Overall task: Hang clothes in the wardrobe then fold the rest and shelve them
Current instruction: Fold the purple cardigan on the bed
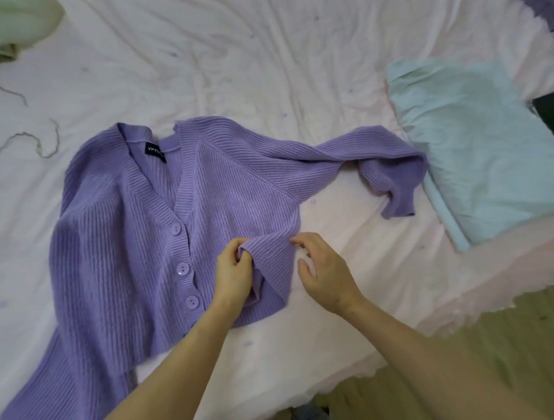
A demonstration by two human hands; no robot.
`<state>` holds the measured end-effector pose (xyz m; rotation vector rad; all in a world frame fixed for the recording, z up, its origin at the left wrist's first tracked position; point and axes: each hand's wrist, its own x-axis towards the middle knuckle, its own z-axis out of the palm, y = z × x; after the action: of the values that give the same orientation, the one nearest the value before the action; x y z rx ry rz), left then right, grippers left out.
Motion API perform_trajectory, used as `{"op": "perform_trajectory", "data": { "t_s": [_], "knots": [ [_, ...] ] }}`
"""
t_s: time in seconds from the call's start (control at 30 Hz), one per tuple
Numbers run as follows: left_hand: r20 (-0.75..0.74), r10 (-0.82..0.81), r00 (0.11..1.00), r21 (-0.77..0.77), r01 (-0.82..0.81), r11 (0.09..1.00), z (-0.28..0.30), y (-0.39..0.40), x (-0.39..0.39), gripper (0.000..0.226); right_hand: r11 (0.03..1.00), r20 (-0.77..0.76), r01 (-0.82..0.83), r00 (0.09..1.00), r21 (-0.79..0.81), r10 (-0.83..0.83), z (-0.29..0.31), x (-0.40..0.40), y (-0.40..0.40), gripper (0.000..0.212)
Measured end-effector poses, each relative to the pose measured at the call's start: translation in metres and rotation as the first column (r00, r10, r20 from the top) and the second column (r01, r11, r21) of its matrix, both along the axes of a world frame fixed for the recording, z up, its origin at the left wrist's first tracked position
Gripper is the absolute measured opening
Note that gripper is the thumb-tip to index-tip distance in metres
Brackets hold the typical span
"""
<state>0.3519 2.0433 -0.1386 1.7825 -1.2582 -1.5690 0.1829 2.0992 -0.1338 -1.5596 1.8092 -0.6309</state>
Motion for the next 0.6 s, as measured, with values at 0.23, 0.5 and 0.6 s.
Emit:
{"op": "perform_trajectory", "data": {
  "t_s": [0.23,0.5,0.6],
  "knots": [
    [-0.201,-0.172,0.964,-0.009,0.174,0.985,0.015,0.002,-0.005,0.019,0.998,-0.232,-0.031,0.972,-0.059,0.017,-0.006,0.018,0.006,0.066],
    [0.653,-0.473,0.592,-0.25,0.758,0.603,-0.011,0.015,0.007,0.037,0.974,-0.383,-0.144,0.921,-0.177,0.067,-0.003,-0.009,0.012,0.028],
    [0.603,-0.494,0.626,-0.329,0.76,0.561,-0.002,0.023,-0.009,0.029,0.938,-0.579,-0.309,0.798,-0.157,0.166,0.007,-0.031,0.022,0.015]
  ]
}}
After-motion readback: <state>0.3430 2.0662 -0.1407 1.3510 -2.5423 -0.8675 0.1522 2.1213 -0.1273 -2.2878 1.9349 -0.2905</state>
